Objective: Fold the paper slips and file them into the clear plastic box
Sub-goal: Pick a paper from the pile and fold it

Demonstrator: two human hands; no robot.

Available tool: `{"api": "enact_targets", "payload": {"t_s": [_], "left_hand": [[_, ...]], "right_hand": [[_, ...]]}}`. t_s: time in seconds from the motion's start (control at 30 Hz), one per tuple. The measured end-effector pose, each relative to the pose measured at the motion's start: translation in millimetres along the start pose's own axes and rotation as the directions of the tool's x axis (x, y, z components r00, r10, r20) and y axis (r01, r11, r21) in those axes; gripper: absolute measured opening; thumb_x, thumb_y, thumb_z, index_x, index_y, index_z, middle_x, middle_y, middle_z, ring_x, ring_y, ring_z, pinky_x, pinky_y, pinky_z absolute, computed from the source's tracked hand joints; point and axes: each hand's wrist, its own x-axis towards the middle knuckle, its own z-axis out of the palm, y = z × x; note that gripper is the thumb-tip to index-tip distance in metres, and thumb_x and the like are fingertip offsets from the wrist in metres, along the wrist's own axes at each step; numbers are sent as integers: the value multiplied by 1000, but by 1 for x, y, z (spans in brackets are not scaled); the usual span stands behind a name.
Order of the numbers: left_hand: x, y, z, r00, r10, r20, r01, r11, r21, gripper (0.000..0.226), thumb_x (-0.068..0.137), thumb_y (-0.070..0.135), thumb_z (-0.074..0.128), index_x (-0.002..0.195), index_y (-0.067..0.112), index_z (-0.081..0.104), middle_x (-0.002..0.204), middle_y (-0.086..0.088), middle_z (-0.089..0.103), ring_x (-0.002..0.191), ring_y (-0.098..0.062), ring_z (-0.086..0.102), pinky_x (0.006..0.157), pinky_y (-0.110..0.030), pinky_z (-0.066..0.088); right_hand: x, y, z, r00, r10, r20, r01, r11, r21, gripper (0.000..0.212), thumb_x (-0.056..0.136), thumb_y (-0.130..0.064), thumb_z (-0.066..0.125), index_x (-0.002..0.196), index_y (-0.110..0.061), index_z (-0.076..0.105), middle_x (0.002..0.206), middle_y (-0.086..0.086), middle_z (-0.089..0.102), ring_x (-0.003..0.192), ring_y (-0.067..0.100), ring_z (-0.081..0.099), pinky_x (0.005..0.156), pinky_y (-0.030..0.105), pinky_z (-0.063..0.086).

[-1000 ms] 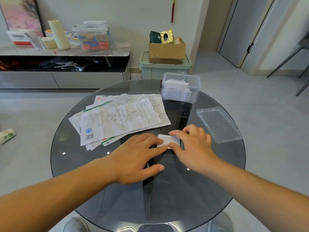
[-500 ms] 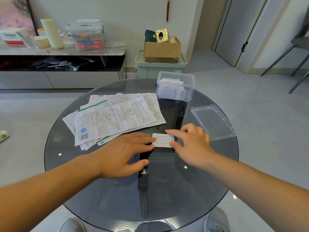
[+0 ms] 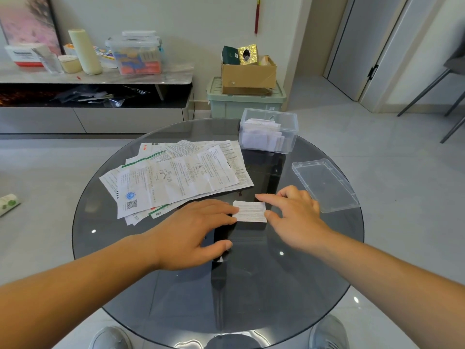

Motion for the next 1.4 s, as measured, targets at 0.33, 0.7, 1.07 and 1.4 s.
{"api": "enact_targets", "payload": {"t_s": [0.33,0.7,1.07,1.4], "left_hand": [[10,14,-2,967,-189,-170,147,962,-231,50,87,42,72,127,28,46,128,19,42,115,2,49,93,-24,51],[28,29,-4,885,-452,-110,389,848,-361,60,84,38,76,129,29,38,119,11,48,94,1,57,76,-15,50],[89,48,-4,876,-477,67,447,754,-481,35,94,16,58,128,22,50,118,3,59,98,-10,59,79,-18,47],[29,-3,-40,851,-512,-121,516,857,2,45,97,39,55,138,20,50,137,-1,52,118,-20,53,98,-33,47]], "right_hand": [[-8,2,-12,994,-107,-12,107,978,181,47,99,-40,55,144,-36,43,127,-13,49,126,14,38,110,40,36],[-8,4,-16,968,-207,-141,228,962,152,52,90,-36,70,138,-28,51,125,-14,45,121,9,43,102,26,40],[-20,22,-14,916,-398,-45,380,900,-213,43,94,-49,35,107,-32,73,113,-15,66,106,15,57,87,38,47],[-1,28,-10,942,-325,-80,295,920,-258,37,93,-45,44,113,-26,69,120,-11,63,114,17,55,92,32,38]]}}
